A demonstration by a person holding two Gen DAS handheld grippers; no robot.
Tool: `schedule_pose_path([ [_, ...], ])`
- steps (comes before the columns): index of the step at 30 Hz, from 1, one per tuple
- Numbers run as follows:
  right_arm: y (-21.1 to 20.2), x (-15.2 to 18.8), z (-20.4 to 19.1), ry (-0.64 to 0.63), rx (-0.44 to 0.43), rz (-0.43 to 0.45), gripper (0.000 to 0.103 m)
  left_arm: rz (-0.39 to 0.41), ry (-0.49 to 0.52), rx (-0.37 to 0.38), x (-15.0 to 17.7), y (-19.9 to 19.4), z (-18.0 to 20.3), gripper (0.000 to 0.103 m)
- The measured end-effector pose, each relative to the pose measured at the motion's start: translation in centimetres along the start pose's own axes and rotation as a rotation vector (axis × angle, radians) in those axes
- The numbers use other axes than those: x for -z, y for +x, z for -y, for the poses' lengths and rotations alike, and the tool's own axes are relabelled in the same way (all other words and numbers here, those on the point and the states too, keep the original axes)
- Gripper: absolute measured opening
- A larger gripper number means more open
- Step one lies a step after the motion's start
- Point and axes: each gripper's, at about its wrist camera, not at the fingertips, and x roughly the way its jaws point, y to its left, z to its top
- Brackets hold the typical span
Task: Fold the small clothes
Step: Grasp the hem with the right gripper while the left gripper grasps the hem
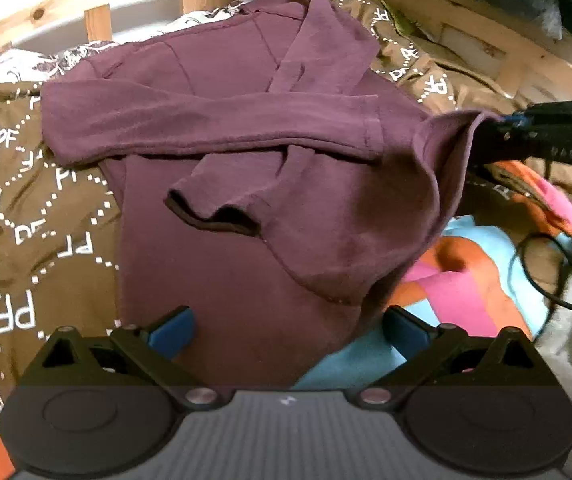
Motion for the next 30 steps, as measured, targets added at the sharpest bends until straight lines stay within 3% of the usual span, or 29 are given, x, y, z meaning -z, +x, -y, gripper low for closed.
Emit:
schedule_pose_path([
  [9,-0.6,0.3,1.0,0.068,0.027,0.061,0.011,0.026,0.043,-0.129,0.0,-0.5,0.5,0.103],
  [17,-0.8,0.5,0.9,0.080,0.043,0.078,0.011,0.053,0.080,-0.328,0.5,-1.8,-0.2,0.093],
  [20,-0.7,0.5,0.9,0.080,0.048,0.076,0.011,0.071,0.056,-0.332,1.0,-2.5,-0.7,0.082],
  [23,-0.7,0.6,0.7,0.074,0.054,0.073,0.012,0.106,0.061,-0.335,1.5,-3.2,-0.7,0.061],
  [25,-0.6,0.6,0.5,0.071,0.059,0.071,0.012,0.136,0.073,-0.342,1.6,-3.5,-0.3,0.023],
  [27,-0.7,0.6,0.5,0.070,0.060,0.074,0.013,0.172,0.057,-0.340,1.5,-4.0,-0.1,0.006],
  [30,-1.6,0.5,0.0,0.058,0.074,0.097,0.013,0.235,0.010,-0.348,1.2,-5.3,-0.1,0.005],
])
